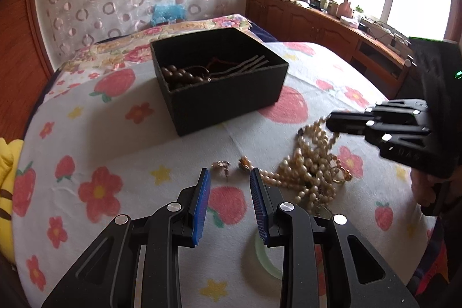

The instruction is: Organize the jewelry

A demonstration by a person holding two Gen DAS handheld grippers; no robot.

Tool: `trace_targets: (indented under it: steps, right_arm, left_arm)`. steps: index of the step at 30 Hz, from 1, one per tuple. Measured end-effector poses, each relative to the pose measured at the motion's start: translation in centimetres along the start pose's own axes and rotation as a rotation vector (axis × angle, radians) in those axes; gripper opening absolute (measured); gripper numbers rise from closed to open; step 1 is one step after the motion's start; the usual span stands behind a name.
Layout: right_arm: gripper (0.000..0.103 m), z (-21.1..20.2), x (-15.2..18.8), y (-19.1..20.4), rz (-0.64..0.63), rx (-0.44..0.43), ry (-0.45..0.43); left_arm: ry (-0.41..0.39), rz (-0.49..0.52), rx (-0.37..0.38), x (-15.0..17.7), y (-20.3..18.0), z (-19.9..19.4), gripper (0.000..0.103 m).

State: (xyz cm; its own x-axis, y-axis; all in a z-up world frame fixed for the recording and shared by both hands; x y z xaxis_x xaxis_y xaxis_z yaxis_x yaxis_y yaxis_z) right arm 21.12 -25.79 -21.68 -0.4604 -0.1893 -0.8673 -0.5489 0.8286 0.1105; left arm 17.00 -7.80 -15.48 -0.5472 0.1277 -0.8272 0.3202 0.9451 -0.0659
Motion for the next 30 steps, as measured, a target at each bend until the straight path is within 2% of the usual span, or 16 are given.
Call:
trace_targets:
  steps: [10, 15, 21, 23, 30]
  right_arm:
    - [0.009, -4.1, 0.1, -1.2, 0.025, 0.067, -0.079]
    - [0.009, -5.1, 0.5, -1.6, 0.033, 0.072, -0.095]
    - [0.009, -5.6, 0.8, -1.5, 0.042, 0.067, -0.112]
    - [0.009, -5.6, 0.9, -1.4, 0.039, 0.069, -0.116]
    - [0.009, -5.6, 0.9, -0.7, 0.032, 0.06, -0.12]
  left_arm:
    - [0.024, -0.007, 0.036, 0.2, -2.0, 0.9, 0.027]
    - [0.06, 0.004, 0.011, 0.6, -2.4, 1.9, 0.026]
    - [0.057, 0.002, -0.021, 0.3, -2.3, 2.2, 0.023]
    - [0.062, -0.003, -0.034, 0.2, -2.1, 2.4, 0.018]
    - [0.064, -0.041, -0.039, 0.0, -1.1, 2.6, 0.017]
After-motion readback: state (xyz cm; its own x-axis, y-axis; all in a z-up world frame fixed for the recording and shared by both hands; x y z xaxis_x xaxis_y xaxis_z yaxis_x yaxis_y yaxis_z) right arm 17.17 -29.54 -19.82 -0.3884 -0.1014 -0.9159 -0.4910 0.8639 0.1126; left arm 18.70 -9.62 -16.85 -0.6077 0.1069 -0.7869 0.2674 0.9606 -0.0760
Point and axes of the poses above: each gripper's, at about its wrist camera, not at the fingertips, and z roughly the way its jaws point, y to its left, x to its underside, the point moved 9 cm from there along z, roughly the way its jaws point, and after that the axes turned 15 degrees about -y, right-handed, at the moved point
